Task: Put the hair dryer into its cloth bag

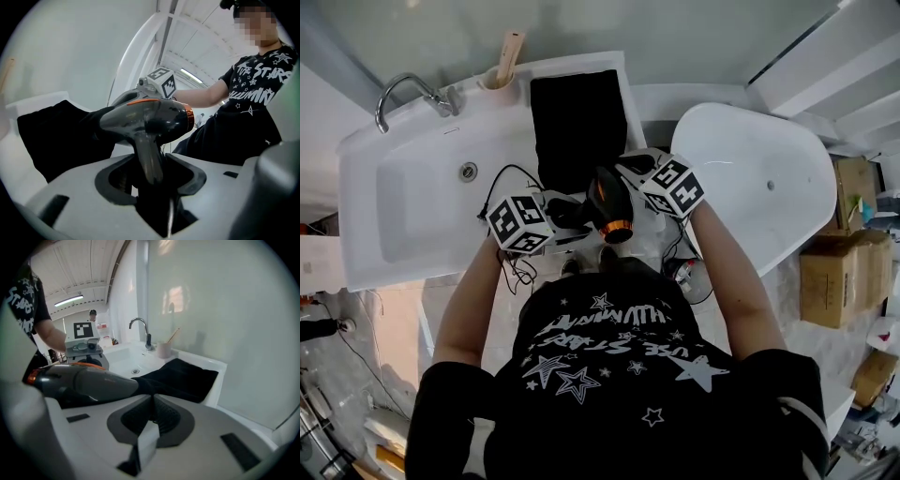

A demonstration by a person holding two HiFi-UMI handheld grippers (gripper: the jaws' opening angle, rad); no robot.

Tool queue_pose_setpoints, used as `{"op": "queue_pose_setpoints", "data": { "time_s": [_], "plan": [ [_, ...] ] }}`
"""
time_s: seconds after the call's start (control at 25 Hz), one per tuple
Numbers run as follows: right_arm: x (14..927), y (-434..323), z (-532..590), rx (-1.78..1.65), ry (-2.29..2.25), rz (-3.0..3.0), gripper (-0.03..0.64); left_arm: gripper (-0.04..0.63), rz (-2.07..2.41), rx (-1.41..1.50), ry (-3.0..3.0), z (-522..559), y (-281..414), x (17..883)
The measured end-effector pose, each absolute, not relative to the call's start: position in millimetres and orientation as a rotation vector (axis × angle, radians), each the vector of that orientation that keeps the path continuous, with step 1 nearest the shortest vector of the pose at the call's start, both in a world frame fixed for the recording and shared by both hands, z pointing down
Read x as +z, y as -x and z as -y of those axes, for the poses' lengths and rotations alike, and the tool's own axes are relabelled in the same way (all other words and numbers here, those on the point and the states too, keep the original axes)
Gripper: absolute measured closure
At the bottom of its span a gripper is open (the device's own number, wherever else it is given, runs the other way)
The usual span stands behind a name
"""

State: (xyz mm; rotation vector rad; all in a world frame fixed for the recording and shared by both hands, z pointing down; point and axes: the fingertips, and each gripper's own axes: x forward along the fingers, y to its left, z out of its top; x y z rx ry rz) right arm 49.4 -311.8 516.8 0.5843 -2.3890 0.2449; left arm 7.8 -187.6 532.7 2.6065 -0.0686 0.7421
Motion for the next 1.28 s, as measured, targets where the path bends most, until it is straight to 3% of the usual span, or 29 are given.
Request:
{"op": "queue_pose_setpoints", "data": {
  "time_s": [0.96, 1.28],
  "plan": [
    [500, -48, 314, 0.119, -0.498, 2.421, 0.6, 0.39, 0.36, 1.147, -2.56, 264, 17, 564],
    [494, -48, 308, 0.11, -0.486, 2.439, 0.6, 0.39, 0.457, 1.151, -2.544, 280, 22, 564]
  ]
}}
